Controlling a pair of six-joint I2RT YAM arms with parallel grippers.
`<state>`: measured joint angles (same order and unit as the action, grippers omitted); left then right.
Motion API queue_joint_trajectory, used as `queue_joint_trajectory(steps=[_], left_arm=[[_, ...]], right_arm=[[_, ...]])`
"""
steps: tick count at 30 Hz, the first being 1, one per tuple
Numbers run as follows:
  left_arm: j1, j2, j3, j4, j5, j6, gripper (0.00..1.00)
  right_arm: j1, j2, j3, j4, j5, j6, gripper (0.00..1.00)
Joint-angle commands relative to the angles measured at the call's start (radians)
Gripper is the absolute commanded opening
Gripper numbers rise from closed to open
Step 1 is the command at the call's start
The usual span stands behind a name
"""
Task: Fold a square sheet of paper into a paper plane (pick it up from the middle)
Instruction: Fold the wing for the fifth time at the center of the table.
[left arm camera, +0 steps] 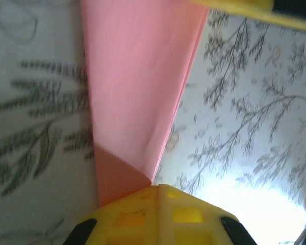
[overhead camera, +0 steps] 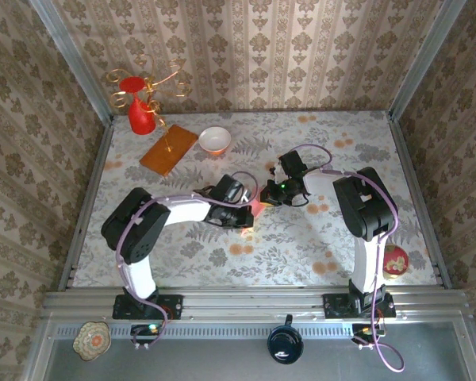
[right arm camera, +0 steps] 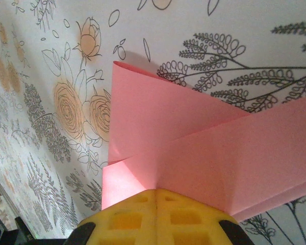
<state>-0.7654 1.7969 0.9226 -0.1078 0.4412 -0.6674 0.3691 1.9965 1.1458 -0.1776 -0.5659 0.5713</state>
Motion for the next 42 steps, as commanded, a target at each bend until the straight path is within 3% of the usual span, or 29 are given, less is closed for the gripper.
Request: queue_joint_trajectory(steps=[1,14,20,22,25,29,32,36,42], left_arm=[[-0.014,-0.037,-0.075,-0.156,0.004,0.023,0.01],[-0.008,-0.174,-0.175,-0.207,-0.014,0.002,0.02],[0.072,-0.331,-0.124,-0.226,-0.04,0.008,0.11],[0.115,-0.385,-0.119,-0.234,-0.065,0.006,0.16],[0.186,-0.463,-0.125,-0.238,-0.098,0.017,0.3],[0.29,-0.547,-0.152,-0.245,-0.128,0.041,0.43],[0.374,-0.595,-0.183,-0.247,-0.137,0.049,0.52],[0.453,-0.648,-0.22,-0.265,-0.159,0.071,0.75],[0.515,-0.721,-0.269,-0.276,-0.185,0.132,0.91]], right_arm=[[-0.016,0.075,-0.013,-0.101,0.149,-0.019,0.0],[-0.013,0.049,0.007,-0.122,0.127,-0.02,0.0],[0.012,-0.102,0.061,-0.164,0.063,-0.034,0.08],[0.025,-0.157,0.071,-0.187,0.08,-0.031,0.18],[0.045,-0.224,0.079,-0.246,0.16,-0.01,0.36],[0.091,-0.261,0.098,-0.354,0.338,0.042,0.46],[0.146,-0.266,0.117,-0.419,0.458,0.1,0.52],[0.229,-0.228,0.176,-0.468,0.594,0.184,0.57],[0.332,-0.108,0.299,-0.587,0.819,0.304,0.6]])
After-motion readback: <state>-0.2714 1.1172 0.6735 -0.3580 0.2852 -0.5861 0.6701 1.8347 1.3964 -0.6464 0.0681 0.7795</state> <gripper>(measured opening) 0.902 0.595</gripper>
